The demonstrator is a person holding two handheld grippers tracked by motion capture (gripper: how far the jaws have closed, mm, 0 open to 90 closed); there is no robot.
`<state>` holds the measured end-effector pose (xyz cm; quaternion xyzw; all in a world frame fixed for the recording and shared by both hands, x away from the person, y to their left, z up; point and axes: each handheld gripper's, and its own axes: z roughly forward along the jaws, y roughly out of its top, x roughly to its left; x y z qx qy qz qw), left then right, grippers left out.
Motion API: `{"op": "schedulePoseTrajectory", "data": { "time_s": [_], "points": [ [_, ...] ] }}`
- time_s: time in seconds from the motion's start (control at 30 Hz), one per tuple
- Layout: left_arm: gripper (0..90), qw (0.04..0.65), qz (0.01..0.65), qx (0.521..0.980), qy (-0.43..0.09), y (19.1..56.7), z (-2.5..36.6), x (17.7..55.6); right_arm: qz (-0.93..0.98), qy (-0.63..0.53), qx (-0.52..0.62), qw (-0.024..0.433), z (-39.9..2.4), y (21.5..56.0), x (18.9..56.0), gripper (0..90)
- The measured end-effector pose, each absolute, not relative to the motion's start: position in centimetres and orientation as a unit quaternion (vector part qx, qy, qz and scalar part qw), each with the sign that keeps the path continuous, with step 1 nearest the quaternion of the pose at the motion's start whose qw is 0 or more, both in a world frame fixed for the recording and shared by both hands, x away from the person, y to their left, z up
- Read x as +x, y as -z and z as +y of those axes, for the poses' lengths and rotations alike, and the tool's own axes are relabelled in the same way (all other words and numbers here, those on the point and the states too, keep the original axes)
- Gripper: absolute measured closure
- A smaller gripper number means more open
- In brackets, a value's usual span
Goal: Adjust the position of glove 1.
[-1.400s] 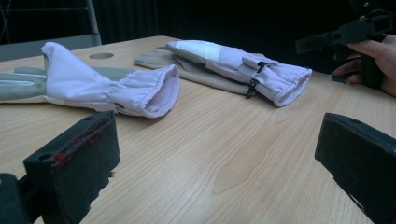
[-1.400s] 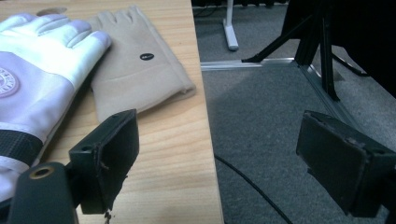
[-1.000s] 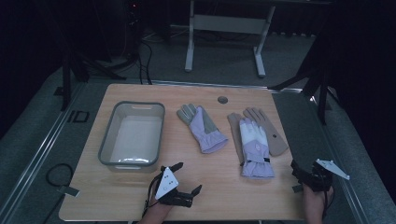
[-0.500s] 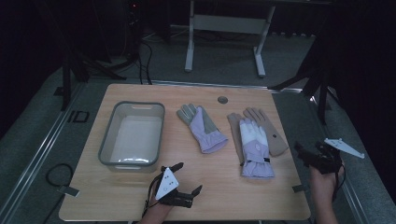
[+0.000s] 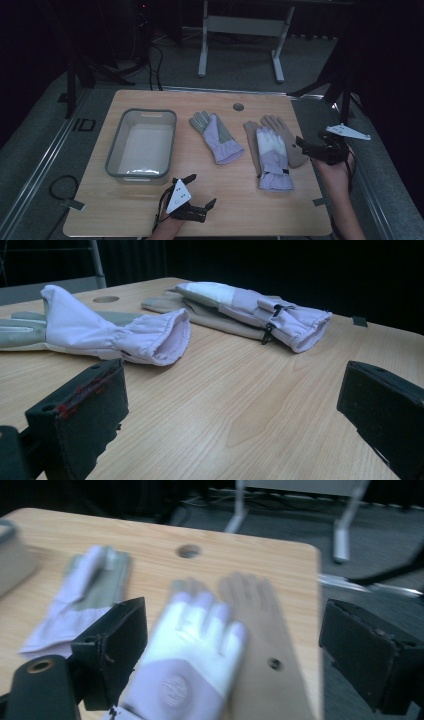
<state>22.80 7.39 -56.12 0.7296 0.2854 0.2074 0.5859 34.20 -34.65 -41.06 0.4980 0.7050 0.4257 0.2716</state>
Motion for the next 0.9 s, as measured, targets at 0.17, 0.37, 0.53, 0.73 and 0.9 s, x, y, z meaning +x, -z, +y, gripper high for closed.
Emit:
{"op": "schedulePoseTrajectory", "data": {
  "time_s": [0.17,0.37,0.53,0.73,0.9],
  "points": [
    [0.0,0.585,0.284,0.731,-0.206,56.1,7.4,22.8,0.725,-0.431,0.477,0.248,-32.5,41.1,35.5,10.8],
    [0.0,0.585,0.283,0.732,-0.206,56.1,7.4,22.8,0.741,-0.427,0.465,0.229,-30.6,41.5,37.3,13.0],
    [0.0,0.585,0.283,0.732,-0.205,56.1,7.3,22.8,0.751,-0.424,0.456,0.221,-29.1,41.4,38.3,13.2],
    [0.0,0.586,0.28,0.732,-0.205,56.1,7.3,22.8,0.772,-0.416,0.433,0.208,-25.9,41.8,39.8,13.5],
    [0.0,0.585,0.282,0.733,-0.202,56.1,7.3,22.8,0.786,-0.404,0.417,0.213,-23.6,42.8,40.4,15.6]
  ]
}}
